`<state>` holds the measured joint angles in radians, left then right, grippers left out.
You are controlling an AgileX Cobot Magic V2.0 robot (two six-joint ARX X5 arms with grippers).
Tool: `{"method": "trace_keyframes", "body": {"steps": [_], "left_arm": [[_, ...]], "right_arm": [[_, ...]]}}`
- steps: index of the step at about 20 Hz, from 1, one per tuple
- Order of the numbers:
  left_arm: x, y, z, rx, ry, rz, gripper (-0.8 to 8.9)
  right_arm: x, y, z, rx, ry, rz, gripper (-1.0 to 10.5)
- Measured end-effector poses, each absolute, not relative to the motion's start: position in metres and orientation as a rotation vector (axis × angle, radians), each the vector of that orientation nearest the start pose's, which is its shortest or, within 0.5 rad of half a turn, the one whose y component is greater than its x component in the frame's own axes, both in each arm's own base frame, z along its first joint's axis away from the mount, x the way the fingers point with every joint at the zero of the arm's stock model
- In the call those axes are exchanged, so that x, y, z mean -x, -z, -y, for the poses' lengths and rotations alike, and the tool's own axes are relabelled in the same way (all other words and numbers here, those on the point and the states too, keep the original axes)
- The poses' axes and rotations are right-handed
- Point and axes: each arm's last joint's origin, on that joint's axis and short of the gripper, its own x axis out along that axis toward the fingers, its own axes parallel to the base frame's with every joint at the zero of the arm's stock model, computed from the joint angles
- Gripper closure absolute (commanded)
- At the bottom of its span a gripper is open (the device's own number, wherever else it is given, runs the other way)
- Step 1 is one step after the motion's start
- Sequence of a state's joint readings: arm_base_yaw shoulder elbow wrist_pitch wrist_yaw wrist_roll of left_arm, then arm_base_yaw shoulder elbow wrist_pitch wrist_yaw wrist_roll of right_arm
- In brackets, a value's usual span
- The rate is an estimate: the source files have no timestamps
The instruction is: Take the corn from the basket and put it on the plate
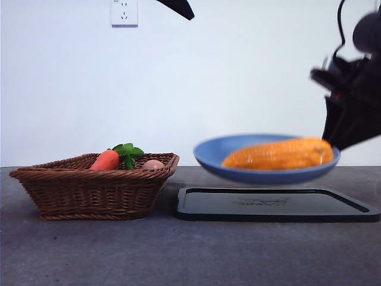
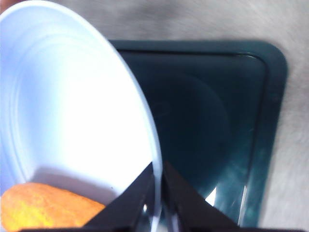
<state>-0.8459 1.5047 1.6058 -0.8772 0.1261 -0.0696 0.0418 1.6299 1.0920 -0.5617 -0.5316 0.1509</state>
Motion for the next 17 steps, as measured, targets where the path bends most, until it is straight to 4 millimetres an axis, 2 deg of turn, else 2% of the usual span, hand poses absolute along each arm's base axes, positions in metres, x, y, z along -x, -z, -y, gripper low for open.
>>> {"method": "trace_keyframes", "body": {"steps": [4,7,13,14,17], "left_arm": [[-0.202,-0.384,0.233,-0.222,0.892,-0.786,4.22],[-0.202,-0.384,0.233,-0.219,0.891,-0.787,4.22],[-0.202,-0.384,0.233,-0.215,0.889,-0.789,4.22],[-0.202,-0.384,0.233,-0.215,0.889,-0.789,4.22],[-0.202,-0.384,0.233,-0.214,0.889,-0.789,4.22]], "right_arm": [[-0.335,-0.18,-0.023,-0.453,-0.399,-1.152,9.5],[-0.34,-0.164,-0.021,-0.483,-0.382,-1.195,9.5],[-0.341,-0.16,-0.021,-0.493,-0.379,-1.203,9.4],[-0.341,-0.16,-0.021,-0.494,-0.379,-1.205,9.2],[-0.34,-0.16,-0.021,-0.499,-0.383,-1.214,7.5]]}}
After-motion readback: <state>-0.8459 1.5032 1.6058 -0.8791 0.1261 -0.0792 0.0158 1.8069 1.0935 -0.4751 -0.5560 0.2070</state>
